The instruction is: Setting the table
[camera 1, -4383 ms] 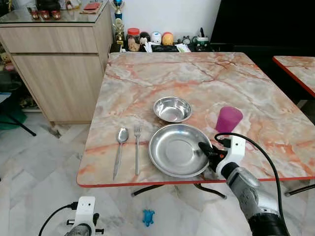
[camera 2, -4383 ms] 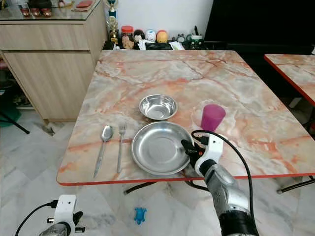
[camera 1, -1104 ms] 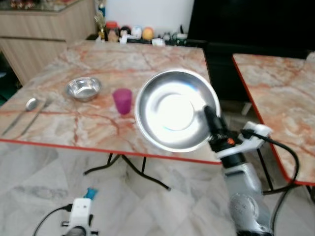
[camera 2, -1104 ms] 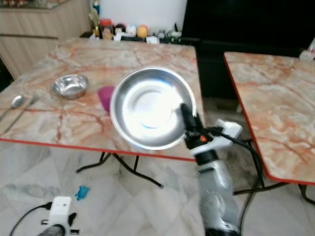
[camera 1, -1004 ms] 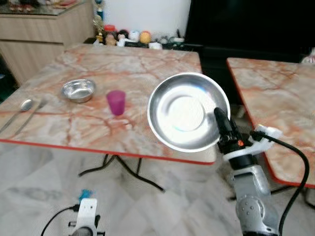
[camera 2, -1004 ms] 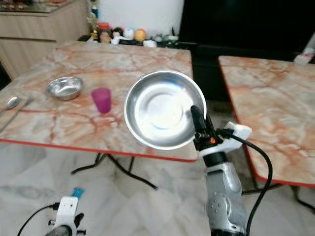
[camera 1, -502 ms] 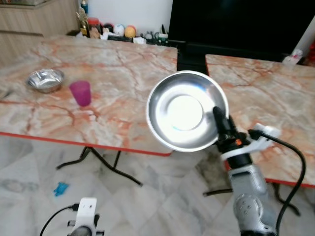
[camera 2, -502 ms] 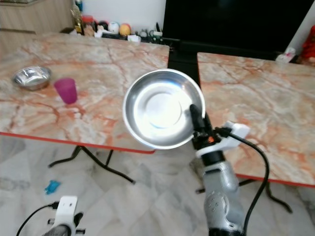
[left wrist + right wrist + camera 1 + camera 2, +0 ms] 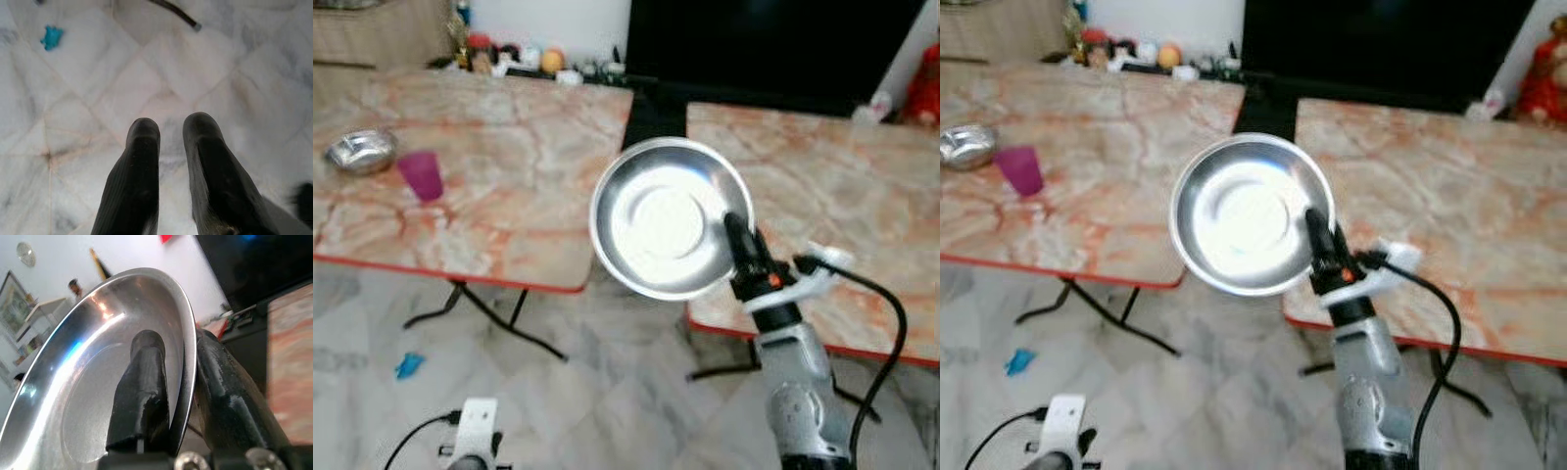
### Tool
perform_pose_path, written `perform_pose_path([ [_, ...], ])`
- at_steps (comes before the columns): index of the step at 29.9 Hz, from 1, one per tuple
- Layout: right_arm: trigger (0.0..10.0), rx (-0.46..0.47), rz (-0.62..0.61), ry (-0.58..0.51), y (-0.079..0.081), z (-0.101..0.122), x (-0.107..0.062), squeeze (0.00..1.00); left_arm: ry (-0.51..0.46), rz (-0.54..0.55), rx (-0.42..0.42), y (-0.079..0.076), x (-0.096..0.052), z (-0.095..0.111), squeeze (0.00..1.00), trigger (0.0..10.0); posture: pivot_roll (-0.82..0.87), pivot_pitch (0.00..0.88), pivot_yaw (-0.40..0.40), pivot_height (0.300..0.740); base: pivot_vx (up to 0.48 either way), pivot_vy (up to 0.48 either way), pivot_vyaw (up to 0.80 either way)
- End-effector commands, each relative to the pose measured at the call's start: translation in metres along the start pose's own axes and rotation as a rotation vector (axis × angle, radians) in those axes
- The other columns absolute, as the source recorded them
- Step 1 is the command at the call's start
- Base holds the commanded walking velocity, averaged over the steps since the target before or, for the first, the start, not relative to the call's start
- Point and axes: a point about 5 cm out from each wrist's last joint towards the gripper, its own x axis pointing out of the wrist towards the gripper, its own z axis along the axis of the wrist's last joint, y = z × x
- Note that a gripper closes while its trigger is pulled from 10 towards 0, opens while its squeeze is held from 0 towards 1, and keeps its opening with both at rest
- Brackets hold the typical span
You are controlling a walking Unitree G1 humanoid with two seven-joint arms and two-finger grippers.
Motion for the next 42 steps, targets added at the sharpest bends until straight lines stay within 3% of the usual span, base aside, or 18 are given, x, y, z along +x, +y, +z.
perform_pose_path([
  [1, 10.0, -0.045, -0.104, -0.044, -0.018, 0.011, -0.004, 0.0, 0.023, -0.024, -0.007, -0.01, -0.001, -0.005, 0.0, 10.0, 0.1, 0.0, -0.052, 0.74, 0.0, -0.334, 0.0],
  [5, 10.0, -0.063, -0.167, -0.065, -0.028, 0.015, -0.004, 0.0, 0.023, -0.024, -0.008, -0.01, -0.001, -0.006, 0.0, 10.0, 0.1, 0.0, -0.053, 0.74, 0.0, -0.337, 0.0],
  [14, 10.0, -0.085, -0.189, -0.06, -0.032, 0.016, -0.006, 0.0, 0.025, -0.025, -0.009, -0.009, -0.001, -0.006, 0.0, 10.0, 0.09, 0.0, -0.05, 0.74, 0.0, -0.335, 0.0],
  [18, 10.0, -0.248, -0.143, 0.056, -0.037, 0.014, -0.008, 0.0, 0.024, -0.026, -0.009, -0.009, -0.001, -0.006, 0.0, 10.0, 0.09, 0.0, -0.049, 0.74, 0.0, -0.335, 0.0],
  [24, 10.0, -0.417, -0.184, 0.09, -0.059, 0.033, -0.014, 0.0, 0.025, -0.025, -0.008, -0.008, -0.001, -0.006, 0.0, 10.0, 0.08, 0.0, -0.045, 0.74, 0.0, -0.331, 0.0],
  [31, 10.0, -0.403, -0.344, 0.051, -0.072, 0.032, -0.021, 0.0, 0.038, -0.047, -0.017, -0.008, -0.002, -0.009, 0.0, 10.0, 0.09, 0.0, -0.036, 0.74, 0.0, -0.137, 0.0],
  [42, 10.0, -0.391, -0.452, -0.006, -0.08, 0.034, -0.023, 0.0, 0.024, -0.058, -0.036, -0.007, -0.001, -0.006, 0.0, 10.0, 0.09, 0.0, -0.03, 0.74, 0.0, 0.0, 0.0],
])
